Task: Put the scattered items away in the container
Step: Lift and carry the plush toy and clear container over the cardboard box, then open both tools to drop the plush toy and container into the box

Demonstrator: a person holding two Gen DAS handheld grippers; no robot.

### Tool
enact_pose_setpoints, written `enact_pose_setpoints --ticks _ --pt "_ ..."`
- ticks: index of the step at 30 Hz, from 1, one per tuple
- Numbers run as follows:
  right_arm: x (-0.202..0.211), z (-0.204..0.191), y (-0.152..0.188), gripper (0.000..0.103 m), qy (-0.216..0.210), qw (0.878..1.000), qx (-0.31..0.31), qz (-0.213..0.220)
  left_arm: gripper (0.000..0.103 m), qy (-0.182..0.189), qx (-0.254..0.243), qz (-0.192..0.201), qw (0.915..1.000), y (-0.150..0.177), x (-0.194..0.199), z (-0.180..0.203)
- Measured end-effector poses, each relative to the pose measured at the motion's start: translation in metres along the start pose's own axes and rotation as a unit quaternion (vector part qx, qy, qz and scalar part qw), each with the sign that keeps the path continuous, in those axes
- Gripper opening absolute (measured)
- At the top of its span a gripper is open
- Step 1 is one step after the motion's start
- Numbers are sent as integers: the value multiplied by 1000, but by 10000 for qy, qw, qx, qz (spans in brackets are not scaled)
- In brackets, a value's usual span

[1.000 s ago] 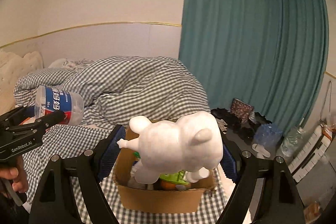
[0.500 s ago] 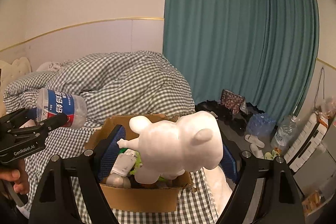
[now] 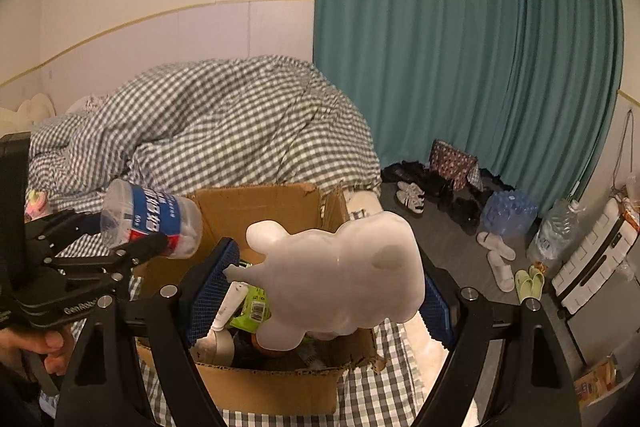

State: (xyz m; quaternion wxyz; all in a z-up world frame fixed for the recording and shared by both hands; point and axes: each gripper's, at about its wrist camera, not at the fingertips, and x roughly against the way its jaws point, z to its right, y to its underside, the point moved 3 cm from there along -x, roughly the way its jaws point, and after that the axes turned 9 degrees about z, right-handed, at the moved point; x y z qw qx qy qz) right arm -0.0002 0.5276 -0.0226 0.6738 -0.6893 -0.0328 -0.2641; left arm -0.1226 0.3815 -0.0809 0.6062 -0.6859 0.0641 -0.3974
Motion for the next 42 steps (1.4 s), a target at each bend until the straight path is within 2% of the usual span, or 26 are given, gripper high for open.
enact_pose_setpoints --ticks 12,19,25,27,29,33,35,40,42 --pt "-82 -18 44 82 -318 9957 127 -865 64 91 -191 -638 9977 35 -57 -13" --pt "-108 -23 64 82 -386 9916 148 -1223 64 171 -398 -862 9953 51 -76 -12" --pt "-115 -23 70 83 -396 9904 97 -1317 64 74 -387 -949 9947 55 -80 -15" --pt "-115 -23 70 83 -411 9902 59 -1336 67 73 -408 -899 9951 54 -79 -15" --pt "-114 -23 70 83 -412 9901 43 -1339 83 72 -453 -868 9952 50 -77 -14" --pt "-110 -25 67 83 -400 9907 34 -1301 90 33 -506 -752 9959 44 -69 -13" --pt "-109 -24 66 83 -397 9907 27 -1297 99 -75 -548 -671 9962 40 -64 -15" --pt "-107 -27 64 83 -364 9905 22 -1324 99 -261 -518 -488 9971 29 -41 -28" --pt "-106 -27 62 90 -333 9907 12 -1320 99 -332 -474 -435 9974 24 -33 -35"
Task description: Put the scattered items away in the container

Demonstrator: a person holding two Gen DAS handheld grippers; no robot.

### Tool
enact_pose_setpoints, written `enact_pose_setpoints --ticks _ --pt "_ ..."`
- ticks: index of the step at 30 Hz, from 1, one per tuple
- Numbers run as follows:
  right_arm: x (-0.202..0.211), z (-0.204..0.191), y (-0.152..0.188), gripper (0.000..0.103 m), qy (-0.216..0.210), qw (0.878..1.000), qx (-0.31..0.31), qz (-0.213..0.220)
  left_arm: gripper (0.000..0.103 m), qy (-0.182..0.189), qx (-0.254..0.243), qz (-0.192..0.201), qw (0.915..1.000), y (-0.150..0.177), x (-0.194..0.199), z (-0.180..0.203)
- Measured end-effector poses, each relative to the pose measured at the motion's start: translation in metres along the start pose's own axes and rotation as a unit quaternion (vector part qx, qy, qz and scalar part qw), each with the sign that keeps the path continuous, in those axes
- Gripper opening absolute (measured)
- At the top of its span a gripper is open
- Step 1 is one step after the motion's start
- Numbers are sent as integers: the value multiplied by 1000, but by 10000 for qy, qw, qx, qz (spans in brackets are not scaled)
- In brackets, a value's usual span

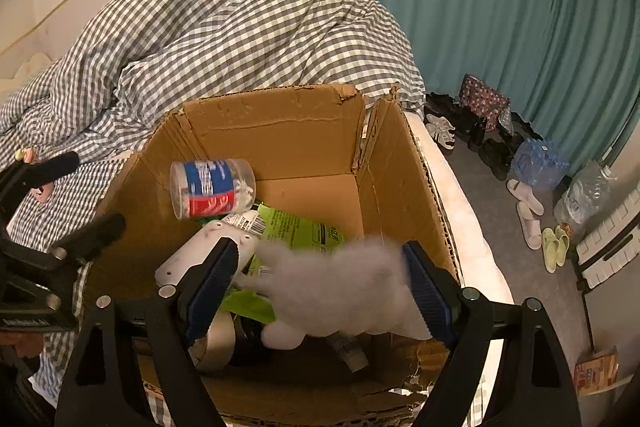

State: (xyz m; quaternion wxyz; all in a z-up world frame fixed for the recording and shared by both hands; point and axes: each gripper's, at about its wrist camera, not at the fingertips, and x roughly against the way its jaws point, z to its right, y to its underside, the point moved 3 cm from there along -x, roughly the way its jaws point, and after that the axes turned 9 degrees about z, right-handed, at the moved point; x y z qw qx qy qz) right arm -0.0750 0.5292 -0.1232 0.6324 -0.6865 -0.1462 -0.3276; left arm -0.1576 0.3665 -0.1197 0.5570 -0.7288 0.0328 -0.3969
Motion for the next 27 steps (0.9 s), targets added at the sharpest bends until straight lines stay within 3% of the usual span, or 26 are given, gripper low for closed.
enact_pose_setpoints --ticks 12,27 --pt "54 -16 -27 103 256 9977 35 626 103 -224 295 379 9986 -16 52 -30" --pt "147 -64 -56 103 267 9866 183 1602 103 -575 556 1006 9917 -25 154 -54"
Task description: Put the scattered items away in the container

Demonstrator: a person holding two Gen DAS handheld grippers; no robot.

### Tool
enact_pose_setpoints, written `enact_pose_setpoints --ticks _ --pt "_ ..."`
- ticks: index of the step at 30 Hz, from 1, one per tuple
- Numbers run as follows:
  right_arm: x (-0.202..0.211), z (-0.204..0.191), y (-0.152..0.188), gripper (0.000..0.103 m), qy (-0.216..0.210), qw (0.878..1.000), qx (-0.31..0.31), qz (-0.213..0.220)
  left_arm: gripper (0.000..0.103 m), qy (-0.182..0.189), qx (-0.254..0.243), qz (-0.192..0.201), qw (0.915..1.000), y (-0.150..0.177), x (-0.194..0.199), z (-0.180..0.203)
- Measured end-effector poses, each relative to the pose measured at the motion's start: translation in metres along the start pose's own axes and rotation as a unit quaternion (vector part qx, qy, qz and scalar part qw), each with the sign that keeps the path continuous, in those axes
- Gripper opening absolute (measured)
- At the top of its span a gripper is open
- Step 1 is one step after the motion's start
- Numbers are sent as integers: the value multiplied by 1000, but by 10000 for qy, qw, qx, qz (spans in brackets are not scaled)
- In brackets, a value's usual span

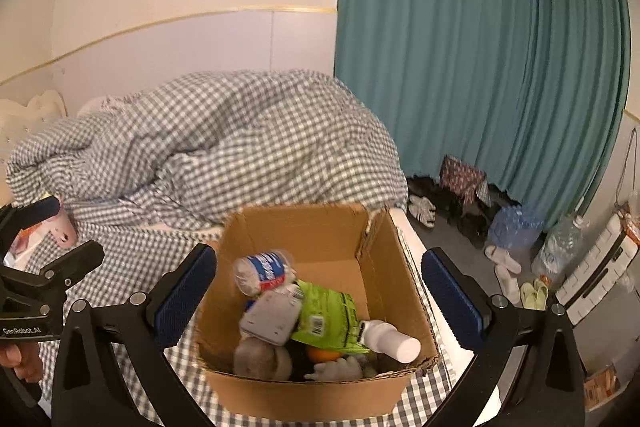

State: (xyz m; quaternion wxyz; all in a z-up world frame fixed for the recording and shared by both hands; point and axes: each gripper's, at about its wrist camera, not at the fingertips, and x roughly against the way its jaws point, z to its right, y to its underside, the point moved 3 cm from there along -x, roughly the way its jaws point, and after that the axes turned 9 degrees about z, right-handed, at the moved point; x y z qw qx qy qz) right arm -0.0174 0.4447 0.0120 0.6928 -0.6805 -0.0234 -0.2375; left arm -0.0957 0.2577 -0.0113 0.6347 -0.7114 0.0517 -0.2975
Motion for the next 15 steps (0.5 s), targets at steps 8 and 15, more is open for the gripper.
enact_pose_setpoints --ticks 8,15 --pt "28 -36 -6 103 -293 9995 30 152 103 -423 147 184 9988 -5 50 -38" --pt "49 -75 -7 103 -607 9977 49 311 103 -857 317 306 9953 -4 96 -77"
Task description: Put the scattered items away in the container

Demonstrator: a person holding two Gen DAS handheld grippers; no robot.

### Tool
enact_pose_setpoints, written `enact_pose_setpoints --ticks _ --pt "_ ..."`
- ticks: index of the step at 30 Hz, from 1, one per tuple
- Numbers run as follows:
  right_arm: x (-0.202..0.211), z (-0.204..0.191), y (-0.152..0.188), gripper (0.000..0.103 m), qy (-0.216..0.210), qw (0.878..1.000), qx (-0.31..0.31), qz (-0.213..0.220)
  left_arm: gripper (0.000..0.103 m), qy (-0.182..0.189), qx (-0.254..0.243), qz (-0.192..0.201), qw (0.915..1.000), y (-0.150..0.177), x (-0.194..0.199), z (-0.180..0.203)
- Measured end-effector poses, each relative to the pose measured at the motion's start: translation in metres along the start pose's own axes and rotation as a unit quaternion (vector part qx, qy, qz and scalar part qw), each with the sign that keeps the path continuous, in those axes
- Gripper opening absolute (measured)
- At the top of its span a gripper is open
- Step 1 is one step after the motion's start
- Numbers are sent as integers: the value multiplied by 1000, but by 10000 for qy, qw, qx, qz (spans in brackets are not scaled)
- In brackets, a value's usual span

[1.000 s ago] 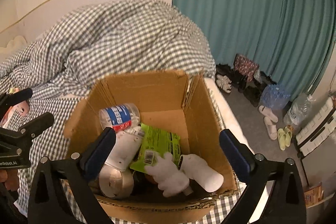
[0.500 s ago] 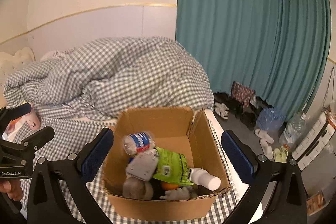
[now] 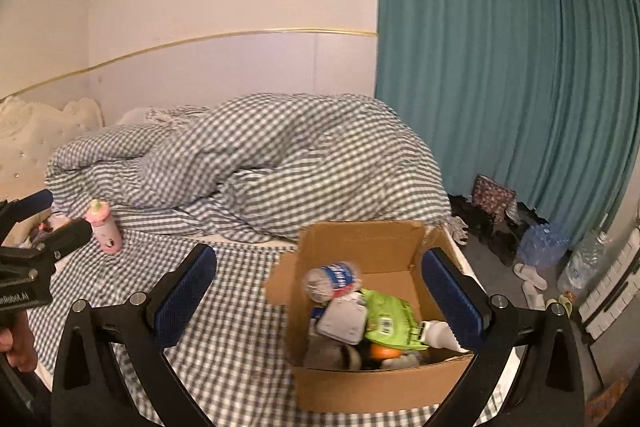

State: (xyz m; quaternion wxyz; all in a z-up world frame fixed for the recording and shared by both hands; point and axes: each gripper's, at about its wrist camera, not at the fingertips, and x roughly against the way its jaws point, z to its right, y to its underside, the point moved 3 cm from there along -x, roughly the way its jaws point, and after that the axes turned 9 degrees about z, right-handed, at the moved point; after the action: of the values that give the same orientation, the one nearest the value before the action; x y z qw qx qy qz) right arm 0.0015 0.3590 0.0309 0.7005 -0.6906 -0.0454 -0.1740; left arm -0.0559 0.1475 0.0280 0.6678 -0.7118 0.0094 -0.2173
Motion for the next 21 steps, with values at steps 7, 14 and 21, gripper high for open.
enact_pose_setpoints --ticks 7,14,21 --pt "15 -43 -3 103 -316 9994 127 116 103 -369 504 50 9980 2 29 -53" --pt "26 -82 -2 103 -593 9978 241 171 103 -799 593 143 9949 7 62 -93" --pt "33 -113 7 103 -873 9957 287 143 103 -1123 671 157 9913 14 79 -120"
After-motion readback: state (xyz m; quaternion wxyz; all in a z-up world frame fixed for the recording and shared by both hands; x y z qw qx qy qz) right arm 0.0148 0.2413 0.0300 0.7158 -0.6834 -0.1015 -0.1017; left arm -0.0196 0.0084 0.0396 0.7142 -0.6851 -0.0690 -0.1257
